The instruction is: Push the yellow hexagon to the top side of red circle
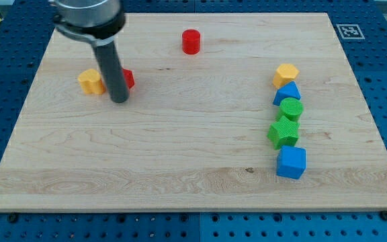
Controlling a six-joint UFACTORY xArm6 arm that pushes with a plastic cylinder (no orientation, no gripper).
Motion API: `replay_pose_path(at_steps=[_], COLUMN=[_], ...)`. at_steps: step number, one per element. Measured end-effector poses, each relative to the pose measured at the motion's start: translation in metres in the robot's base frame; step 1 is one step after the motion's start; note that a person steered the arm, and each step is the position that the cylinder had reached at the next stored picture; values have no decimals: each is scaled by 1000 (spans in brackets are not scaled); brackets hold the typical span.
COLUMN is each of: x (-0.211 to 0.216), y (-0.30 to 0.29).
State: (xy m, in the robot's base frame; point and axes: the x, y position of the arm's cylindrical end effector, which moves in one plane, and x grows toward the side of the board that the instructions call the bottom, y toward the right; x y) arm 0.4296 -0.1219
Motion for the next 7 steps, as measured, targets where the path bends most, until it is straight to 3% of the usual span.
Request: replay_pose_path(at_steps=[2,3,5,7], x=[-18,0,1,-19], y=[17,9,-73,-100])
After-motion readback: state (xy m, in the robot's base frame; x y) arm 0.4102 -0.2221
